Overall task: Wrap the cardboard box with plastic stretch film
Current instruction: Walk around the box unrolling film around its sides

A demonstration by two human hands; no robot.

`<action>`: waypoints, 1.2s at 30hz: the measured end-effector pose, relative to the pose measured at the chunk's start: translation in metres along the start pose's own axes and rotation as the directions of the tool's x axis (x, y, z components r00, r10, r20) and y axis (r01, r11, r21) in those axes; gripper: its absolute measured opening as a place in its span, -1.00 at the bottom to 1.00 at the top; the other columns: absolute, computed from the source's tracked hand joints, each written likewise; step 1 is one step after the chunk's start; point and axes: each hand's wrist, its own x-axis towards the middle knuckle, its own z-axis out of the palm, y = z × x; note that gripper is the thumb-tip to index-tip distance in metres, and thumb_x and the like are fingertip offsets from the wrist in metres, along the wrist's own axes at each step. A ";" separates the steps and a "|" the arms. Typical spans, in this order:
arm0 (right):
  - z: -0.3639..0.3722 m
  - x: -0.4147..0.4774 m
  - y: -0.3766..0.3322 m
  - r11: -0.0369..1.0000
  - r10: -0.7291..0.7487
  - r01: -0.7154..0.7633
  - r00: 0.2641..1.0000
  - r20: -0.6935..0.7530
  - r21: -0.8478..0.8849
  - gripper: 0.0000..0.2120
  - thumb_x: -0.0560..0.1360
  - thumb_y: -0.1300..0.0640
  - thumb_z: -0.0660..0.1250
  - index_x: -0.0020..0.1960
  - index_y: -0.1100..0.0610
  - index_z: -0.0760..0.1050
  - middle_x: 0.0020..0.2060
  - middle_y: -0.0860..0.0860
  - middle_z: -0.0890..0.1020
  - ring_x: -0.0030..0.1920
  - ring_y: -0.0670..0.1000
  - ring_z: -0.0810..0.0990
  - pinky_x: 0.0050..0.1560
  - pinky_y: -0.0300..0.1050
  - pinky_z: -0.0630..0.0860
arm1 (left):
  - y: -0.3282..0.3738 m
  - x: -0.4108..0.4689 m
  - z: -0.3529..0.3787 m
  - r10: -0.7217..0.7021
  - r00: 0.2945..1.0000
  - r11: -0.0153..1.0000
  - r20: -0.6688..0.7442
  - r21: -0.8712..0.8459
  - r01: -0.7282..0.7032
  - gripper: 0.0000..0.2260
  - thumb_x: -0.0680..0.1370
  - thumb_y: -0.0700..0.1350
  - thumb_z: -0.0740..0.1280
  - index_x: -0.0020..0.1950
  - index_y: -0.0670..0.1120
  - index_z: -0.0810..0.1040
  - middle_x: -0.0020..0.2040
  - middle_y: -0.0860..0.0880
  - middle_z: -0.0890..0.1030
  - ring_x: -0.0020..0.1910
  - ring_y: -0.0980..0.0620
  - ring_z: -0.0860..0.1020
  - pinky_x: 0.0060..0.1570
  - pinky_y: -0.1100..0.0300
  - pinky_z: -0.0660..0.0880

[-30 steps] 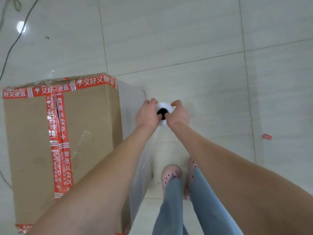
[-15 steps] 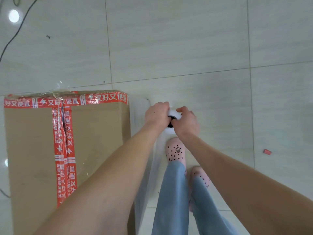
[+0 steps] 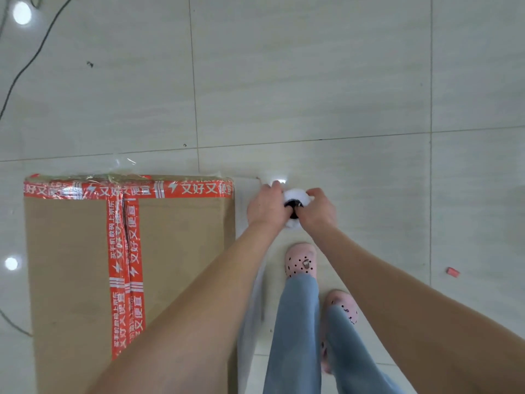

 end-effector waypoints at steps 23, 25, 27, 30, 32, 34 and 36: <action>-0.025 0.036 -0.078 0.880 -0.353 0.341 0.935 0.025 -0.332 -0.60 0.48 0.21 0.23 0.29 -0.03 0.36 0.19 0.00 0.46 0.01 0.13 0.55 -0.17 -0.09 0.36 | 0.009 0.049 -0.041 -0.320 0.945 0.908 -0.074 -0.309 0.283 -0.76 0.45 -0.05 0.32 -0.02 -0.20 0.46 -0.02 -0.20 0.59 -0.02 -0.20 0.55 -0.22 0.09 0.40; -0.024 0.040 -0.080 0.929 -0.239 0.245 0.969 0.054 -0.278 -0.57 0.49 0.13 0.26 0.34 -0.01 0.30 0.18 0.05 0.48 0.05 0.14 0.55 -0.13 -0.08 0.39 | 0.007 0.054 -0.045 -0.328 0.942 0.919 -0.072 -0.253 0.301 -0.72 0.46 -0.01 0.30 0.02 -0.19 0.47 0.01 -0.21 0.59 0.02 -0.22 0.55 -0.17 0.09 0.40; -0.022 0.043 -0.079 0.974 -0.111 0.126 0.990 0.088 -0.189 -0.55 0.49 0.10 0.27 0.35 0.02 0.30 0.13 0.10 0.55 0.05 0.15 0.56 -0.10 -0.09 0.44 | 0.009 0.056 -0.048 -0.267 0.962 0.956 -0.065 -0.144 0.255 -0.76 0.46 0.01 0.30 -0.03 -0.14 0.45 0.01 -0.18 0.59 0.02 -0.20 0.55 -0.19 0.11 0.36; -0.018 0.043 -0.076 0.996 -0.041 0.048 0.995 0.091 -0.069 -0.56 0.46 0.17 0.27 0.33 0.02 0.34 0.07 0.12 0.58 -0.02 0.14 0.58 -0.14 -0.09 0.48 | 0.012 0.061 -0.053 -0.086 0.994 0.996 -0.062 0.013 0.087 -0.82 0.46 -0.06 0.30 -0.04 -0.10 0.37 -0.02 -0.14 0.57 -0.03 -0.19 0.54 -0.26 0.12 0.30; -0.015 0.043 -0.076 0.999 -0.036 0.038 0.994 0.103 -0.023 -0.54 0.44 0.18 0.27 0.32 0.01 0.35 0.03 0.11 0.58 -0.07 0.12 0.59 -0.16 -0.09 0.51 | 0.015 0.066 -0.056 0.053 0.997 0.988 -0.059 0.149 -0.044 -0.78 0.47 -0.13 0.28 0.09 -0.13 0.41 0.02 -0.12 0.52 -0.04 -0.18 0.55 -0.28 0.11 0.29; -0.013 0.045 -0.077 0.999 -0.037 0.036 0.992 0.117 0.010 -0.54 0.43 0.17 0.27 0.32 0.01 0.35 -0.01 0.09 0.59 -0.13 0.08 0.59 -0.21 -0.11 0.50 | 0.021 0.071 -0.059 0.195 0.981 0.939 -0.008 0.291 -0.184 -0.76 0.49 -0.13 0.27 0.14 -0.12 0.42 0.03 -0.11 0.49 -0.07 -0.17 0.55 -0.31 0.11 0.28; -0.014 0.047 -0.077 0.999 -0.042 0.041 0.993 0.112 0.013 -0.55 0.44 0.14 0.28 0.31 0.02 0.36 -0.10 0.04 0.56 -0.26 -0.01 0.55 -0.36 -0.18 0.41 | 0.026 0.077 -0.064 0.268 0.963 0.899 0.033 0.352 -0.262 -0.76 0.47 -0.11 0.29 0.11 -0.13 0.45 0.01 -0.11 0.48 -0.08 -0.16 0.55 -0.30 0.12 0.27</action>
